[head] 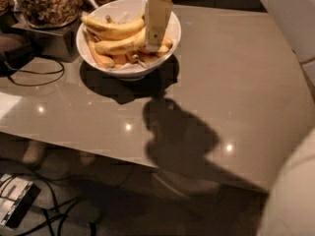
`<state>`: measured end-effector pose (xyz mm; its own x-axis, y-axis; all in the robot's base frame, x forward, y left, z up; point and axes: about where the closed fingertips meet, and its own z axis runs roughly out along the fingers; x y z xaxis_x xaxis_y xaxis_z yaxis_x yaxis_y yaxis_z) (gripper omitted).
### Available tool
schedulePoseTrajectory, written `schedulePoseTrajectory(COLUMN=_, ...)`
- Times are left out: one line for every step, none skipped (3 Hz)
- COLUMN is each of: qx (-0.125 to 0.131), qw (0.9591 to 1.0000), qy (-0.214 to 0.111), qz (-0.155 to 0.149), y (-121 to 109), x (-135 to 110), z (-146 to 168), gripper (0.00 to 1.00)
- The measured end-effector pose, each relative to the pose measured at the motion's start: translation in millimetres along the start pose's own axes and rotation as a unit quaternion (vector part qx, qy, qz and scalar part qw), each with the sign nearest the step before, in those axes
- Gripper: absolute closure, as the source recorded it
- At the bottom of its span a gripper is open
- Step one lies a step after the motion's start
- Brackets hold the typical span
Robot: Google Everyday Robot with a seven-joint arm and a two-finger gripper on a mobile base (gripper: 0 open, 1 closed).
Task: Pick banana from white bowl
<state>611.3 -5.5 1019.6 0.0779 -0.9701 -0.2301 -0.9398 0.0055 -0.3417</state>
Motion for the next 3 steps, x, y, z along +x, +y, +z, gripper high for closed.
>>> schedulePoseTrajectory(qx=-0.016, qw=0.9999, qy=-0.005, qz=-0.002, y=-8.2, x=-13.8, z=17.9, gripper=0.15)
schedulePoseTrajectory(qx=-0.026, qw=0.9996, qy=-0.006, qz=-0.004, y=-13.6, x=-24.3, z=30.4, gripper=0.32)
schedulePoseTrajectory(qx=-0.033, qw=0.9994, qy=-0.003, qz=-0.007, y=-17.7, x=-31.0, z=41.2, gripper=0.38)
